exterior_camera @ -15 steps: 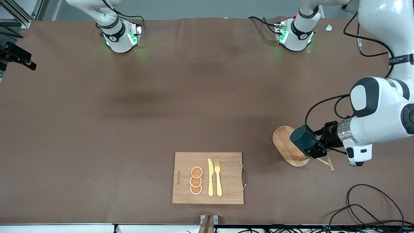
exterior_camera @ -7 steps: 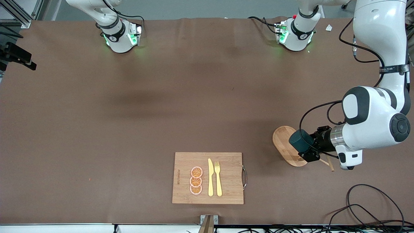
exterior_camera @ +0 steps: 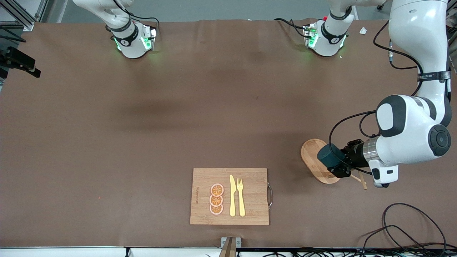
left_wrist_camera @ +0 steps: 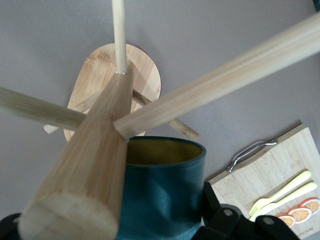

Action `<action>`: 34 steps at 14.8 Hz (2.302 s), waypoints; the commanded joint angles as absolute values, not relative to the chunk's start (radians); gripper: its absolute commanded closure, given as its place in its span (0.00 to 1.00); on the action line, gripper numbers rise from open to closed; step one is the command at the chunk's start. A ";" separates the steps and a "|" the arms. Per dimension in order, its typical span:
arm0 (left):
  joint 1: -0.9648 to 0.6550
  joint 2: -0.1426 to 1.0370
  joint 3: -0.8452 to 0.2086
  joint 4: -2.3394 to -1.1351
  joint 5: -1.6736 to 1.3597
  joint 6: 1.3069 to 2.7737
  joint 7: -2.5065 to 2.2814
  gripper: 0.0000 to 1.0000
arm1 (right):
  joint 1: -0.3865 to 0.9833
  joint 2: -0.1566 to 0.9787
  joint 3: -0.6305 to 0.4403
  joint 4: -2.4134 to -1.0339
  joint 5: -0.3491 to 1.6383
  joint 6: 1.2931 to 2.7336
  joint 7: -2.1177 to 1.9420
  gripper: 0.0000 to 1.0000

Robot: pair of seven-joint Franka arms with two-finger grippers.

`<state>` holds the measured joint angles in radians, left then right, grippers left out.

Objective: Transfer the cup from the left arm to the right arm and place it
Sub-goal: 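Close the left gripper on the teal mug's rim, then lift the teal mug off the stand with the left gripper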

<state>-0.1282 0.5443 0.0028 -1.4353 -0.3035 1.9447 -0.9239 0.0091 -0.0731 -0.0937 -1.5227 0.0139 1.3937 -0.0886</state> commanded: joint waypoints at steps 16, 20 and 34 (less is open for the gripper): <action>-0.110 0.476 0.005 -1.428 -0.402 1.764 -0.986 0.37 | 0.005 -0.086 -0.092 -1.537 -0.006 1.413 -0.110 0.00; -0.113 0.454 0.003 -1.430 -0.405 1.737 -1.026 0.37 | 0.005 -0.086 -0.092 -1.539 -0.006 1.410 -0.109 0.00; -0.152 0.397 -0.140 -1.419 -0.347 1.766 -1.227 0.36 | 0.008 -0.086 -0.092 -1.540 -0.005 1.404 -0.109 0.00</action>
<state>-0.1309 0.4172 -0.1180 -1.4184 -0.3832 1.7506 -1.2002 0.0091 -0.0731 -0.0951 -1.5271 -0.0026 1.4033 -0.1060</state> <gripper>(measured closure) 0.145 0.000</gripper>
